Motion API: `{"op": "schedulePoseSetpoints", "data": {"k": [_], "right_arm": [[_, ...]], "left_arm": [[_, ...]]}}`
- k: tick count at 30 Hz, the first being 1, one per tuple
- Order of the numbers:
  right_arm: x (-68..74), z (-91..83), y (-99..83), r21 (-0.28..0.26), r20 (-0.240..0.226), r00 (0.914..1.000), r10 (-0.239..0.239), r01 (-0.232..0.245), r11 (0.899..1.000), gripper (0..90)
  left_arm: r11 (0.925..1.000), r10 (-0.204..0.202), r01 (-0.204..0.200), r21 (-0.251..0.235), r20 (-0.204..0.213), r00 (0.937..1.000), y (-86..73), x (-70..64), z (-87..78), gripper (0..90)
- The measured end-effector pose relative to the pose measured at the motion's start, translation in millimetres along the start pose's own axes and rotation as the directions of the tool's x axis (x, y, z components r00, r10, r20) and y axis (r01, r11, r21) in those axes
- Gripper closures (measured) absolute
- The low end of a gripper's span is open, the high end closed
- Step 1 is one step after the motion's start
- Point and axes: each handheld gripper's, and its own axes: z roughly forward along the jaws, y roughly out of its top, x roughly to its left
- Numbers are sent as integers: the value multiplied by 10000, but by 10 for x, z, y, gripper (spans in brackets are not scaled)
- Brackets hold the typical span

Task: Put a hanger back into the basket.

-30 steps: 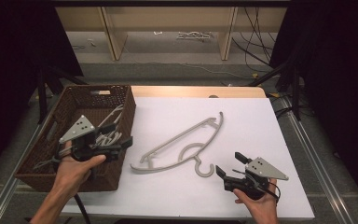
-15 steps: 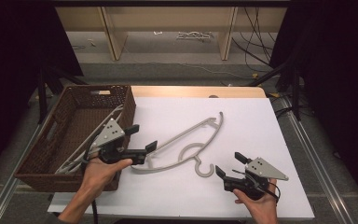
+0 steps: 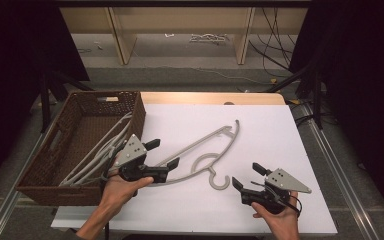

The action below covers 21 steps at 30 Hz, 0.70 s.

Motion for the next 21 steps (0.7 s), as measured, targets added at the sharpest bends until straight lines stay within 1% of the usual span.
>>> {"op": "schedulePoseSetpoints", "data": {"k": [1,2,3,5,6,8,10,13,14,15,16,18,19,20,21], "right_arm": [[-3,3,-1,-63,5,10000,-4,4,10000,168],[-4,-6,2,6,10,10000,-20,20,10000,168],[1,-20,6,91,1,9999,106,-106,9999,168],[-2,-24,2,38,25,10000,51,-52,10000,167],[-4,-17,-1,-108,-36,10000,39,-39,9999,167],[1,-18,0,-159,-52,10000,18,-19,9999,167],[8,-27,3,-46,-62,10000,23,-23,10000,167],[22,-34,8,60,-83,10000,45,-45,10000,167],[24,-34,8,32,-105,9999,67,-67,10000,167],[25,-37,10,105,-28,10000,29,-29,9999,167],[25,-32,9,48,-110,9999,70,-70,10000,167],[23,-28,10,49,-84,10000,6,-6,10000,167],[26,-31,14,97,-54,10000,6,-6,10000,167],[27,-31,14,92,-47,10000,-4,5,10000,167],[28,-32,13,93,-59,10000,12,-11,10000,167]], "left_arm": [[10000,-7,7,-26,23,10000,-14,-8,14,158],[10000,13,-13,65,27,10000,-29,-19,27,158],[10000,12,-13,71,46,10000,-37,-24,37,158],[9999,-107,106,58,95,9999,-50,-43,62,158],[9999,-107,106,69,113,9999,-55,-54,69,158],[9999,99,-100,81,107,9999,-70,-71,81,158],[9998,147,-148,107,85,9999,-96,-88,93,158],[9999,118,-119,97,112,9999,-150,-106,115,158],[10000,15,-16,68,152,9999,-183,-116,131,158],[9998,134,-137,165,166,9998,-201,-117,133,158],[9997,117,-122,230,217,9997,-221,-124,142,159],[9995,97,-105,314,259,9996,-252,-138,164,159],[9991,190,-199,371,255,9995,-257,-136,167,159],[9990,117,-130,420,300,9995,-265,-145,179,158],[9986,212,-226,481,296,9993,-266,-144,189,158]]}}
